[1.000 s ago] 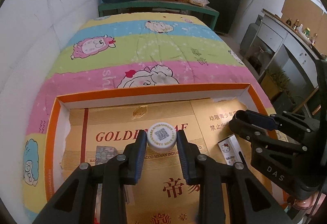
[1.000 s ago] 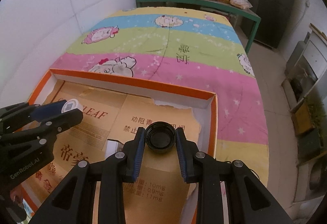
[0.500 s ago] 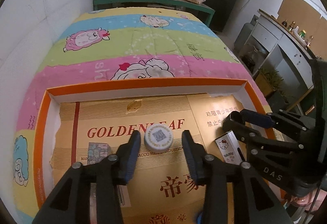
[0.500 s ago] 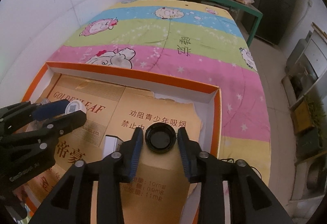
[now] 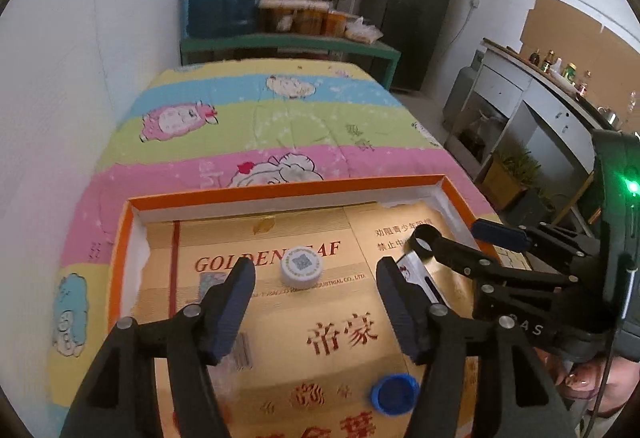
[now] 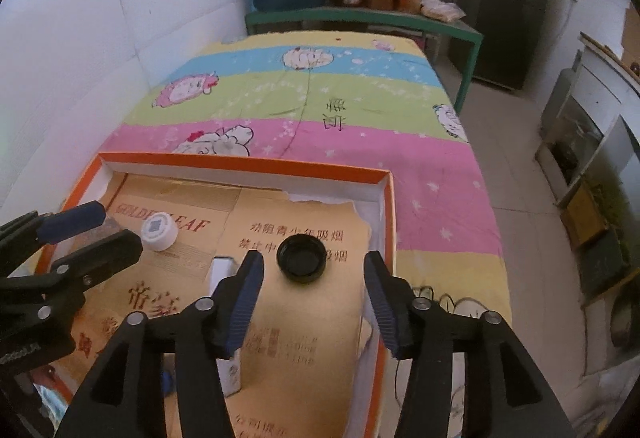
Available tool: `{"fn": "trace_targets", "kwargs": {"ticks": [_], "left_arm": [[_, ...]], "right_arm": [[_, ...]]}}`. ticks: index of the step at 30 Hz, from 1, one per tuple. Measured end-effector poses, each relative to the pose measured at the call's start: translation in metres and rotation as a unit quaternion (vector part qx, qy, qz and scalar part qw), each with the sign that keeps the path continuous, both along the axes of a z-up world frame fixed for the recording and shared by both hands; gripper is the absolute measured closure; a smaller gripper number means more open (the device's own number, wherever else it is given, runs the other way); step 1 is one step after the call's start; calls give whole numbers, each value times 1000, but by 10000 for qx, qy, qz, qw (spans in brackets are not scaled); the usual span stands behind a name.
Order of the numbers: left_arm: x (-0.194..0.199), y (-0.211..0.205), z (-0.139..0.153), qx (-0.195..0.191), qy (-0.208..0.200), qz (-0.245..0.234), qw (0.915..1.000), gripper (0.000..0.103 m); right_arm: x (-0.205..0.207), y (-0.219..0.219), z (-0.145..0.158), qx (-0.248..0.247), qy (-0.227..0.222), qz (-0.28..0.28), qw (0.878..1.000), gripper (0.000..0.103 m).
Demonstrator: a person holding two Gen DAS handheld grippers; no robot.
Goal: Organize rigid objects
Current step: 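Open both grippers to release the container and black cap in the box lid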
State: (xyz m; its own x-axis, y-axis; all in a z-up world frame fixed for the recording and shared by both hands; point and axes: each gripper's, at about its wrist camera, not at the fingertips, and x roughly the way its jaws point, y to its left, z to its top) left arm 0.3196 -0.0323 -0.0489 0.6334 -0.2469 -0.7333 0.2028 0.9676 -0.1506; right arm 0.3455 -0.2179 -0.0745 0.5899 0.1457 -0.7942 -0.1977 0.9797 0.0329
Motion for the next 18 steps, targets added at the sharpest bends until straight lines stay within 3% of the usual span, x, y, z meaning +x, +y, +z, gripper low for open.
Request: {"fn": "trace_targets", "kwargs": {"ticks": [8,11,18], "left_arm": [[-41,16,18,-3,-403,-3,9992,36],[-60,28,22,-93,-496,87,9987,35],[-96,40,25,-41,-560,159,9983,35]], "right_arm": [[-51,3,23,108,-419,-315,9986,43],[-73,7,30,135,-557,-347,9978,34],[-124,23,45,35,-895,-370,9953,34]]}}
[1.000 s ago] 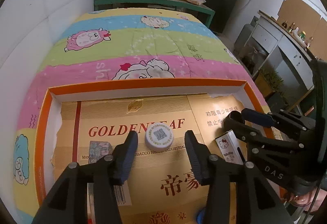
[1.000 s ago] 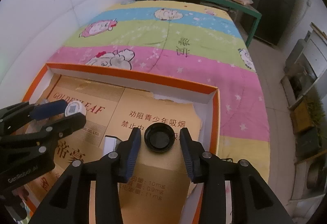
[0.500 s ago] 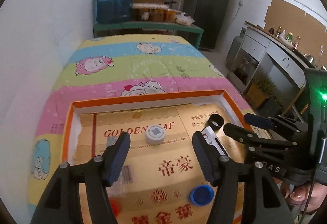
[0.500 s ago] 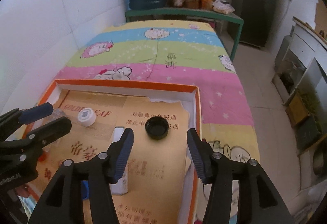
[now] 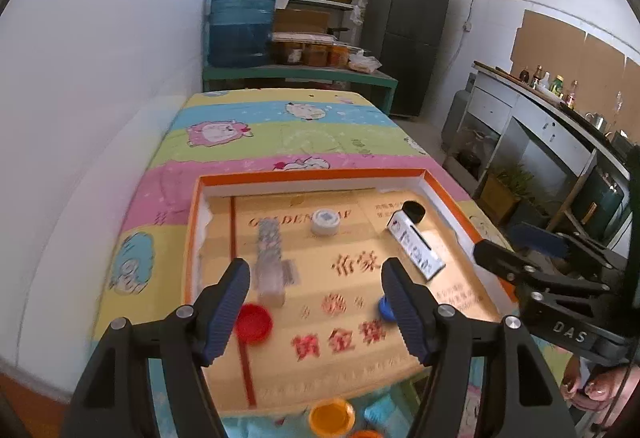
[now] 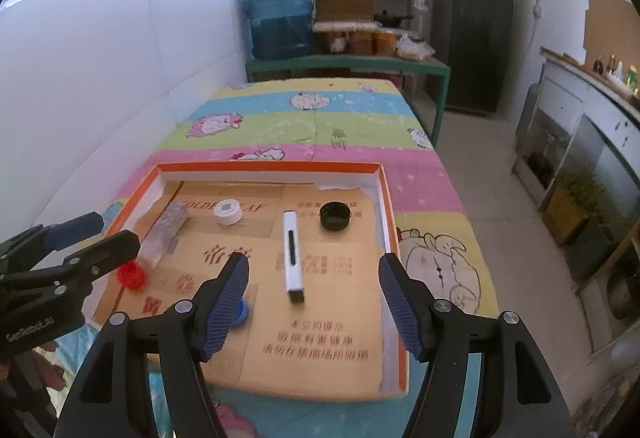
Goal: Organize rigid objects
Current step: 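Withdraw both tools back toward the orange caps and gold lighter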
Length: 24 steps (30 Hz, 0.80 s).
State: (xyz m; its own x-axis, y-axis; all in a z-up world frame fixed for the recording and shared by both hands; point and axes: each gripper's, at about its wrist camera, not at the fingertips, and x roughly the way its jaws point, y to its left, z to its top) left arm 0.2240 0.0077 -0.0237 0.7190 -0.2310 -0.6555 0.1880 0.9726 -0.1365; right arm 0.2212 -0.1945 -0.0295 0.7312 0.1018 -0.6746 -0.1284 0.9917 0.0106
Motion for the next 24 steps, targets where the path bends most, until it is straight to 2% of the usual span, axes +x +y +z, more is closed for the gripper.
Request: {"fn": "trace_targets", "kwargs": {"ticks": [8,15,24], "left_arm": [[-41,5,7,170,-32,140,9998,35],[-78,16,11,73,-114,394,9991,35],[-115,23,14,236,-217,579,9978,35]], "right_arm": [[-50,12,10,89,-179,4,9998,34],[-87,17,13,276,-184,-102,9994,34],[-125,27,9,289,-95,-16,9995,34]]}}
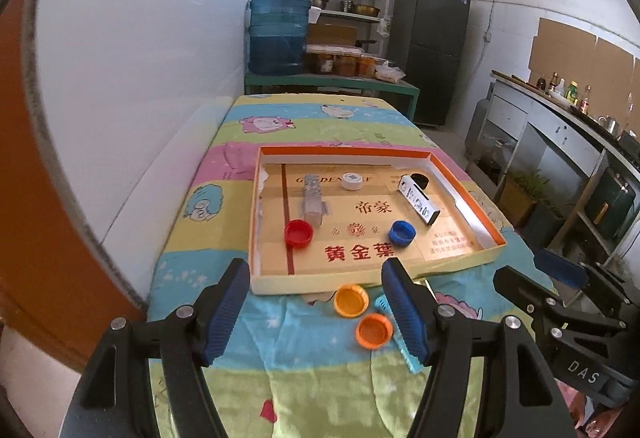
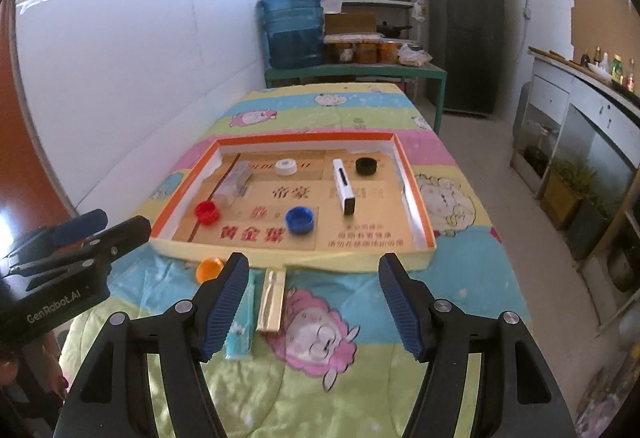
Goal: Organize rigid objects
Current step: 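Withdraw both tools back toward the orange caps and gold lighter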
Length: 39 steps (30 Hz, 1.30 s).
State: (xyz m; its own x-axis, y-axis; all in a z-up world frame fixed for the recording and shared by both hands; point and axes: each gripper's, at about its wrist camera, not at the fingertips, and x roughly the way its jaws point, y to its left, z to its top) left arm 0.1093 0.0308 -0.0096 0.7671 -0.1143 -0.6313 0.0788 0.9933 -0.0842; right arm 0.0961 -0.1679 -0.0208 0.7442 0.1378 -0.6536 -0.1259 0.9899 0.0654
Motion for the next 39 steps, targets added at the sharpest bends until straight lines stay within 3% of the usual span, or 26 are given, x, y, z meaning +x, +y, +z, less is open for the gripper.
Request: {"fn": "trace_targets", "kwargs": {"ticks": [15,24,33,39], "left_arm": [[-29,17,-2,-67,3,192,9998,35],[-26,20,-19,-123,208,151,9996,35],[-20,26,-32,-218,373,131,9990,35],[-14,20,-41,-271,481,-21,9985,35]], "right_arm": [[-24,1,-12,-208,108,-23,9997,34],[1,21,-43,-463,443,269,9976,35],[38,43,-76,-583,857,507,9933,60],[49,48,-84,-622,974,561,9917,83]]}}
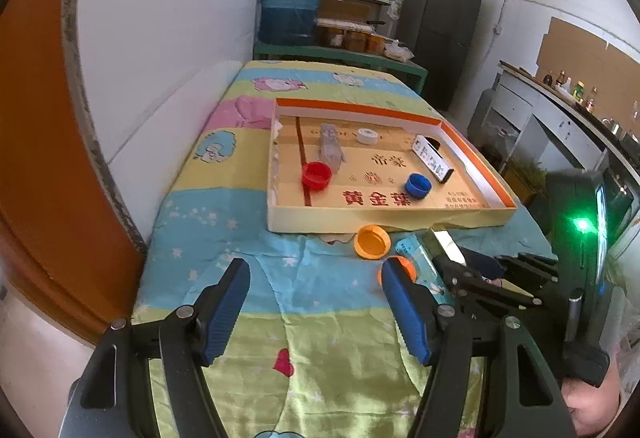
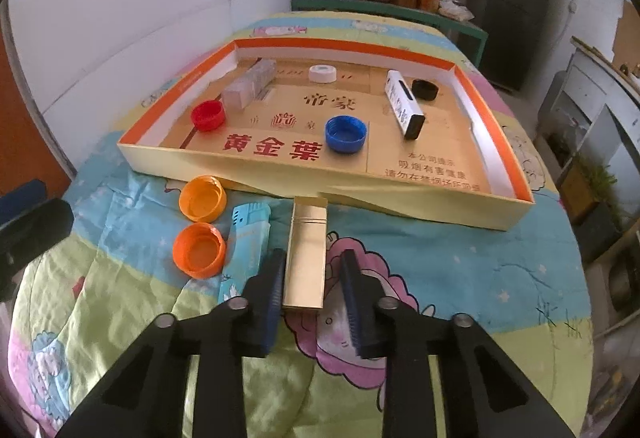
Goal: Organize rigid objects
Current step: 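Withdraw both tools back toward the orange caps and gold lighter, then grasp the orange cap with the left gripper while the right grasps the gold lighter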
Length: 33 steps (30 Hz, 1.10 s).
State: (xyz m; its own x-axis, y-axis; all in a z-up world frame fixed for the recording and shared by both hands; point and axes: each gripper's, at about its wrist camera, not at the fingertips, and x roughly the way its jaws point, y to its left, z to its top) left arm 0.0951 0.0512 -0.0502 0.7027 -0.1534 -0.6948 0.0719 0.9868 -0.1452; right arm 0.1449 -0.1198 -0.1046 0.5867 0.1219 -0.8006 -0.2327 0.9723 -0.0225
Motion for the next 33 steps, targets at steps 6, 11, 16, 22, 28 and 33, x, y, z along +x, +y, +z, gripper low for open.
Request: {"fn": "trace_targets", "kwargs": {"ticks": [6,11,16,22,28,33], "left_arm": [[9,-22,-12,136,109,-500,9986,35],[17,-48,-28,548,332,-876,9941,38],[28,-63,-41,849,529,-978,9902,41],[39,-70,-46,873,567,-979,9897,44],[41,-64,-44,668,536,-850,9927,73],[35,-59,-38,561,531,-801,9938,73]], "right_arm": [[-3,-12,6,181,-45,-109,9998,85],[-14,-25,20,231,-248,-187,9993,85],[-19,-38,27,373,-322,-296,9983,85],[-22,-51,28,518,-330,-405,9973,85],[-23,-57,24,574,-280,-452,9969,85],[-24,-57,25,628,-289,-424,9967,85]]}}
